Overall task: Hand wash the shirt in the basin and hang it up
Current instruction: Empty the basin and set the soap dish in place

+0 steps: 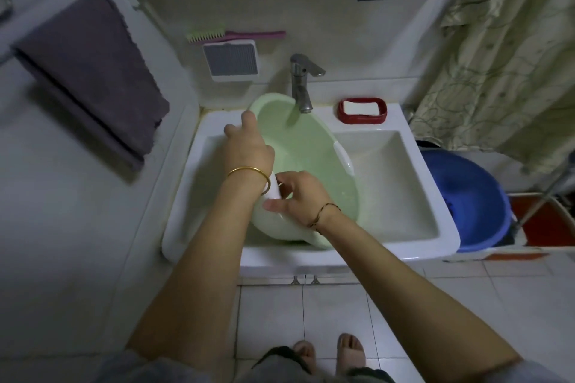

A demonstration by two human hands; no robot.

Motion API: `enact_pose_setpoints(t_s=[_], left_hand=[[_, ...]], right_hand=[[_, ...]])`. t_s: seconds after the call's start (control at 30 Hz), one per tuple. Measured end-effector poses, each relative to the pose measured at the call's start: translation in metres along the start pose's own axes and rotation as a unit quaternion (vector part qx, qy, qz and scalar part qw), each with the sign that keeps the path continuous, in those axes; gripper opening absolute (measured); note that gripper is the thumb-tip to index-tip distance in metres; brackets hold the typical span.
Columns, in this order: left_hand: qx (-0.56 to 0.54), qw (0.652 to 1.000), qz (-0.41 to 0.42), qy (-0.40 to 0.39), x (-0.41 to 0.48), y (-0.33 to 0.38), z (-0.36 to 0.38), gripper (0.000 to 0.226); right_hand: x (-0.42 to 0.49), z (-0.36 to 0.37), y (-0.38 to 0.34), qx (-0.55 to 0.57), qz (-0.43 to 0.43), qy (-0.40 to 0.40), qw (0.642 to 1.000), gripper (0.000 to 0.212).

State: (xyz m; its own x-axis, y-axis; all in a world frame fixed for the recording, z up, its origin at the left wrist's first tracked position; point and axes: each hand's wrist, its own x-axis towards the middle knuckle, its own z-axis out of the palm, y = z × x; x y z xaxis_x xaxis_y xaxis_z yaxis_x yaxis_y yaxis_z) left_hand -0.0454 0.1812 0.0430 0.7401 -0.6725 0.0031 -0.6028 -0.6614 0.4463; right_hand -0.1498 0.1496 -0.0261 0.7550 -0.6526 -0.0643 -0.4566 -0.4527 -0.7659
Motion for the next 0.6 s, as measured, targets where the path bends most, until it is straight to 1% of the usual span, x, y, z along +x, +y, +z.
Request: enact_pose_setpoints(t_s=[0.17,0.33,0.5,0.6], left_hand=[[-0.024,0.999,0.005,0.026,-0.005,0.0,-0.009,0.057],[-0.011,0.999,0.017,0.036,-0.006,0.0,-0.013,0.051],[-0.001,0.998,0.031,0.052,-0.009,0.002,-0.018,0.054],[-0.001,0.998,0.028,0.058,-0.01,0.005,-0.021,0.05]], right_hand=[[-0.007,0.002,-0.004,0.015,-0.012,0.024,1.0,0.023],[-0.011,0.001,-0.007,0.038,-0.029,0.037,0.998,0.022],[-0.013,0.002,-0.009,0.073,-0.036,0.045,0.996,0.031],[-0.014,-0.001,-0.011,0.097,-0.039,0.051,0.993,0.03]])
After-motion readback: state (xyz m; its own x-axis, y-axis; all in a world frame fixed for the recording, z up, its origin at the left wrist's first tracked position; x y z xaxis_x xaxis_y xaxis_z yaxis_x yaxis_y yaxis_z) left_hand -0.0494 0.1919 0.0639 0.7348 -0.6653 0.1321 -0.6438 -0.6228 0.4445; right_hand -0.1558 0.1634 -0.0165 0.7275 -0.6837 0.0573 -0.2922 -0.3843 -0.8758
